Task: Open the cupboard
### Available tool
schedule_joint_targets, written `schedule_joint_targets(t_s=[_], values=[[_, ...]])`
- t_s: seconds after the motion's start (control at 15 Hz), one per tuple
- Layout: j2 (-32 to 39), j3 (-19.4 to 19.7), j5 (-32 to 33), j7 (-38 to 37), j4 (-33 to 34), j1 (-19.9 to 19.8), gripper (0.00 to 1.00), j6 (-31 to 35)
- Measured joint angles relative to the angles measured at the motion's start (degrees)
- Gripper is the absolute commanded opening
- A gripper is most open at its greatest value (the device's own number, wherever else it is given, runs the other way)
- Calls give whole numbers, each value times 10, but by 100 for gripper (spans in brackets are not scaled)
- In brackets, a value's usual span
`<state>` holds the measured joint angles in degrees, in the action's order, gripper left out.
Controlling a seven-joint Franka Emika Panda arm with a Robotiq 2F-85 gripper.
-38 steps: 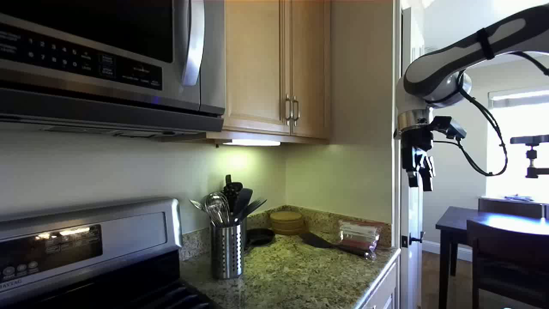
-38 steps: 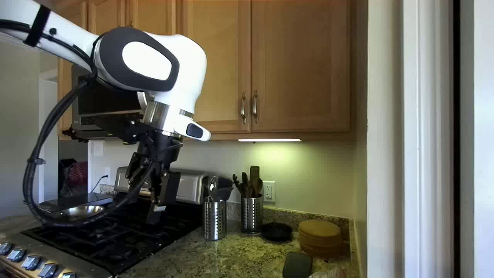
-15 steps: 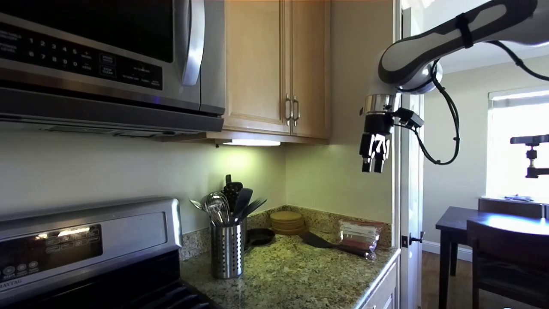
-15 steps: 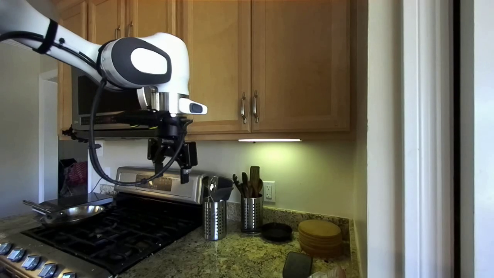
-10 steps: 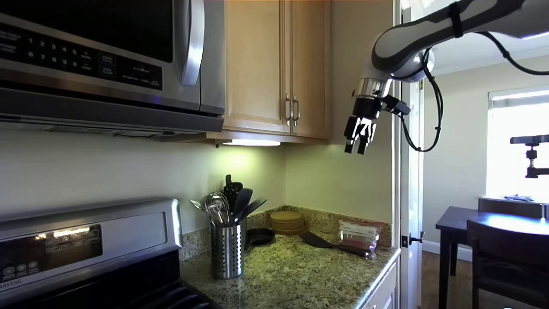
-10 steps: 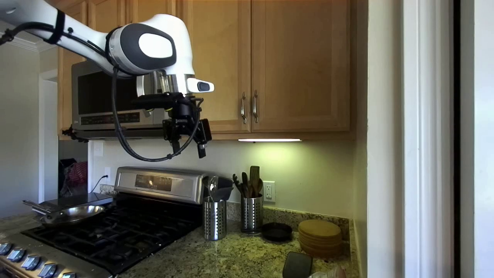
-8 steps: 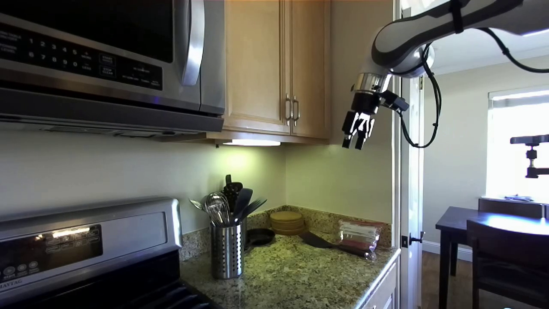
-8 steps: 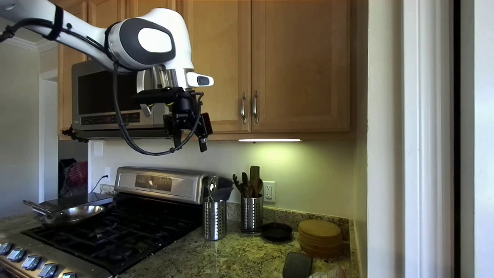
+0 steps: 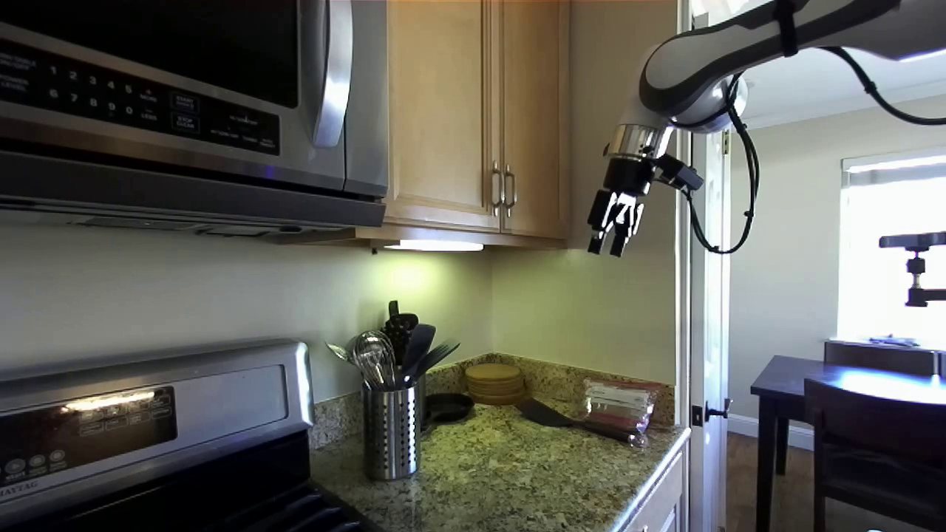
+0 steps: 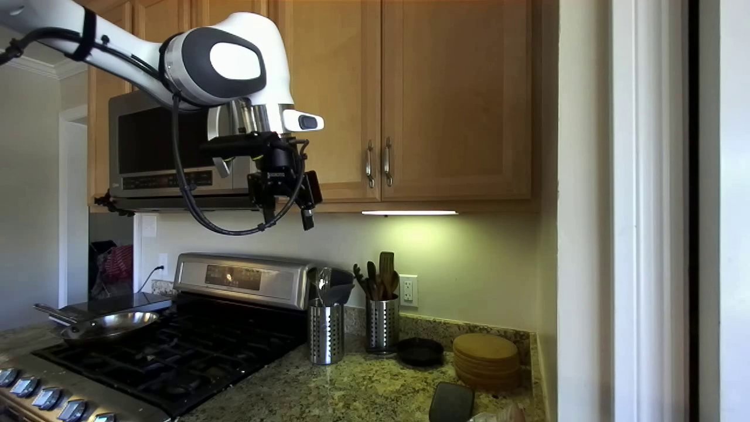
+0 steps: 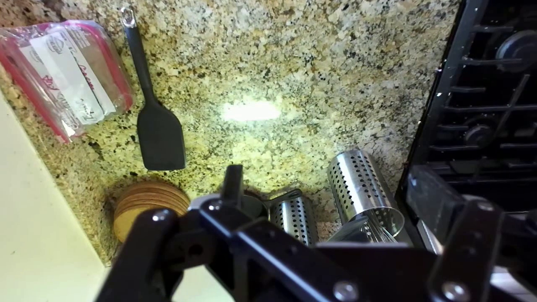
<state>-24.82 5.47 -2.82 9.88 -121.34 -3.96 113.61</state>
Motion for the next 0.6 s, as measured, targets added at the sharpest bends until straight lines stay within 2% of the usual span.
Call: schedule_joint_targets(t_s=[0.2, 0.6], values=[[2, -14, -6, -44, 0, 2, 100, 16], [45, -63, -7, -143, 26, 5, 100, 136]])
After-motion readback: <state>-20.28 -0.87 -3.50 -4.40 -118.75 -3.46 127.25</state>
